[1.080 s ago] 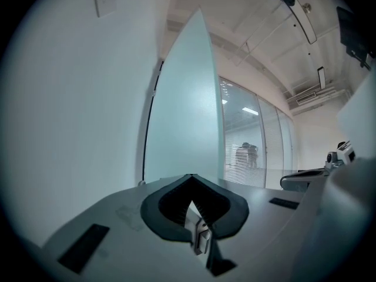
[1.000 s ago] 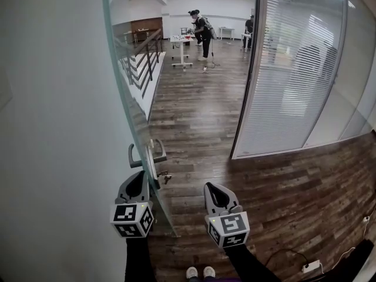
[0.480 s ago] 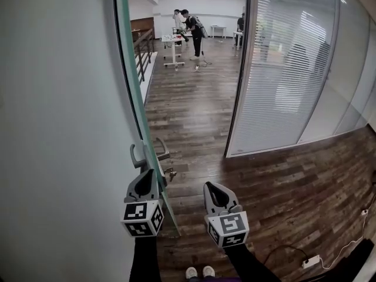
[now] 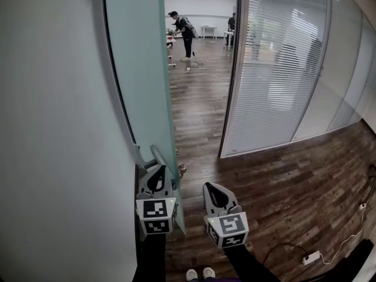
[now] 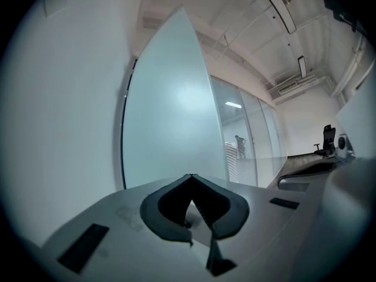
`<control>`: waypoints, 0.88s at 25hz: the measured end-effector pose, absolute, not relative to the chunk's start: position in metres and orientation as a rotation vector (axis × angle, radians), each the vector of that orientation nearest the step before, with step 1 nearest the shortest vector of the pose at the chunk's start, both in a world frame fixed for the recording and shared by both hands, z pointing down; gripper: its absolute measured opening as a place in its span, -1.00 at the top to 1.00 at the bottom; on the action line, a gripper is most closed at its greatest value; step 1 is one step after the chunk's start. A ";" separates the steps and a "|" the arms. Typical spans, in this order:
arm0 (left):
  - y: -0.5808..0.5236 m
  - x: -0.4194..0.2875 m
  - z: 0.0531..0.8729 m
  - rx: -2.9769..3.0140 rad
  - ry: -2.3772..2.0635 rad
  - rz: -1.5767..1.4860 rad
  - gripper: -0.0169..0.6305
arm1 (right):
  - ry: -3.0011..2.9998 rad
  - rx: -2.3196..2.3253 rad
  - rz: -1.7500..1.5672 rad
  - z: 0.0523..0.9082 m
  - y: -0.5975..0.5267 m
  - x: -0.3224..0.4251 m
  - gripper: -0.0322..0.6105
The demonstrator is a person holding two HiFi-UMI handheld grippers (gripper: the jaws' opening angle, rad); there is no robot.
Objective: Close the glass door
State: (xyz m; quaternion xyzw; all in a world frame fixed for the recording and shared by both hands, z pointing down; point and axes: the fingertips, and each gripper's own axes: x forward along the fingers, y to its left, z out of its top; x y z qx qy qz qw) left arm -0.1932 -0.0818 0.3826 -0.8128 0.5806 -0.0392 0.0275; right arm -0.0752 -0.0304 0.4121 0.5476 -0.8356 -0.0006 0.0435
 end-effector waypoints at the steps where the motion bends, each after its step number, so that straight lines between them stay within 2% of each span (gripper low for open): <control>1: -0.084 -0.195 0.381 -2.482 1.797 -0.134 0.95 | -2.550 1.681 -0.001 0.412 -0.032 -0.074 0.91; 9: -0.109 -0.229 0.381 -2.402 1.853 -0.194 0.92 | -2.540 1.696 0.013 0.412 -0.044 -0.081 0.91; 13: -0.120 -0.227 0.393 -2.375 1.727 -0.367 0.92 | -2.544 1.684 0.000 0.409 -0.044 -0.092 0.91; 15: -0.128 -0.222 0.404 -2.372 1.648 -0.466 0.80 | -2.538 1.687 -0.004 0.409 -0.047 -0.091 0.91; 18: -0.139 -0.218 0.419 -2.341 1.543 -0.618 0.75 | -2.537 1.694 0.006 0.411 -0.052 -0.094 0.91; 22: -0.149 -0.219 0.437 -2.293 1.436 -0.754 0.75 | -2.545 1.686 0.004 0.414 -0.057 -0.107 0.91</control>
